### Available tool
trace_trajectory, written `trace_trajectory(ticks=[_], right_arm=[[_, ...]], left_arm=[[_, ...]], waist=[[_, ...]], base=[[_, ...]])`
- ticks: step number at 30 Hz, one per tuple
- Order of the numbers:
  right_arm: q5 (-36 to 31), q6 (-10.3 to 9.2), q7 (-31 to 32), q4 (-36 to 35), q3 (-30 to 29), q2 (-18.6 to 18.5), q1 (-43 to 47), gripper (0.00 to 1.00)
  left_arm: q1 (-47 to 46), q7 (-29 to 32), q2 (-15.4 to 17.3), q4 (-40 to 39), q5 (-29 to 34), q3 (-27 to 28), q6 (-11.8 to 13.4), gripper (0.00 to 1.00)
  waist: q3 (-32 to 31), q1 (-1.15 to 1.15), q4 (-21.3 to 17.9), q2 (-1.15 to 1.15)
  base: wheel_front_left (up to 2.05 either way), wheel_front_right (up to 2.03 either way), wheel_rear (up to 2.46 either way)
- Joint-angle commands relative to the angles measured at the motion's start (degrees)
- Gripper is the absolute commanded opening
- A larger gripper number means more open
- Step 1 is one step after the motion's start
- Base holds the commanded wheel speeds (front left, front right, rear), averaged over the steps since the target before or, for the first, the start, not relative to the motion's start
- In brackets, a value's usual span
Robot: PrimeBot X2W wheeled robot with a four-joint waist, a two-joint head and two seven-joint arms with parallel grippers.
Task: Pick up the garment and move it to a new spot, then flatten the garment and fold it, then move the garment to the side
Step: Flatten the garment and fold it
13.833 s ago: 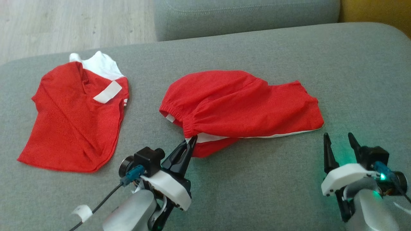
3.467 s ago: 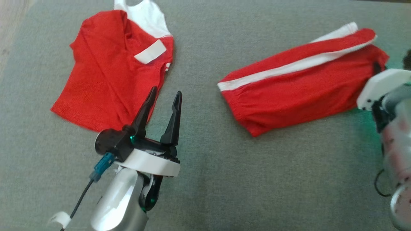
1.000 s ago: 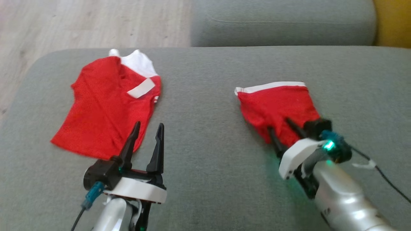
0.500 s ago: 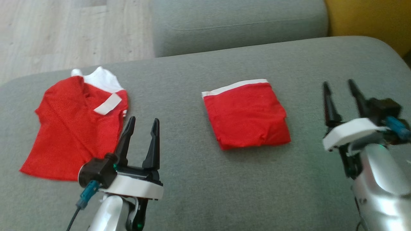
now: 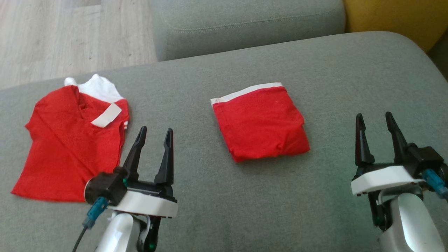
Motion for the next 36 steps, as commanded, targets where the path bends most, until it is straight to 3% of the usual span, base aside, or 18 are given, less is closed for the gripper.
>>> trace_trajectory(ticks=[1, 3, 5, 13, 21, 28, 32, 36], right_arm=[[-0.1, -0.11, -0.6, -2.6, 1.6, 0.2, -2.1, 1.00], [0.3, -0.11, -0.6, -3.0, 2.0, 0.2, -2.5, 1.00], [0.2, -0.11, -0.6, -3.1, 2.6, 0.2, -3.4, 0.00], [-2.2, -0.11, -0.6, 4.6, 4.9, 0.2, -12.5, 0.00], [-5.9, -0.11, -0.6, 20.8, 2.2, -1.3, -23.0, 0.00], [-10.1, -0.11, -0.6, 36.0, -1.8, -2.5, -27.9, 0.00], [-11.3, -0.11, -0.6, 36.6, -2.7, -2.0, -29.3, 0.00], [-10.7, -0.11, -0.6, 32.4, -0.6, -0.4, -29.4, 0.00]], left_arm=[[-1.4, -0.5, 0.2, -2.1, 0.2, 1.8, 0.1, 1.00], [-1.8, -0.5, 0.2, -2.1, 0.1, 1.4, 0.1, 1.00], [-2.3, -0.5, 0.1, -2.2, 0.2, 1.1, 0.1, 1.00], [-6.3, -0.5, 0.1, -2.1, -0.2, -1.1, 0.1, 1.00], [-9.6, -0.5, 0.1, -1.6, -1.4, -3.9, 0.1, 1.00], [-10.3, -0.5, 0.1, -1.4, -1.6, -3.8, 0.1, 1.00], [-10.2, -0.5, 0.1, -1.3, -1.6, -3.5, 0.1, 1.00], [-9.8, -0.5, 0.1, -1.4, -1.7, -3.0, 0.1, 1.00]], waist=[[0.3, 0.00, 0.5, 0.00], [1.0, 0.00, 1.2, 0.00], [1.9, 0.00, 2.2, 0.00], [8.6, 0.00, 8.9, 0.00], [13.5, 0.00, 15.1, 0.00], [14.3, 0.00, 16.7, 0.00], [13.9, 0.00, 16.5, 0.00], [12.9, 0.00, 15.9, 0.00]], base=[[0.00, 0.00, 0.00], [0.00, 0.00, 0.00], [0.00, 0.00, 0.00], [0.00, 0.00, 0.00], [0.00, 0.00, 0.00], [0.00, 0.00, 0.00], [0.00, 0.00, 0.00], [0.00, 0.00, 0.00]])
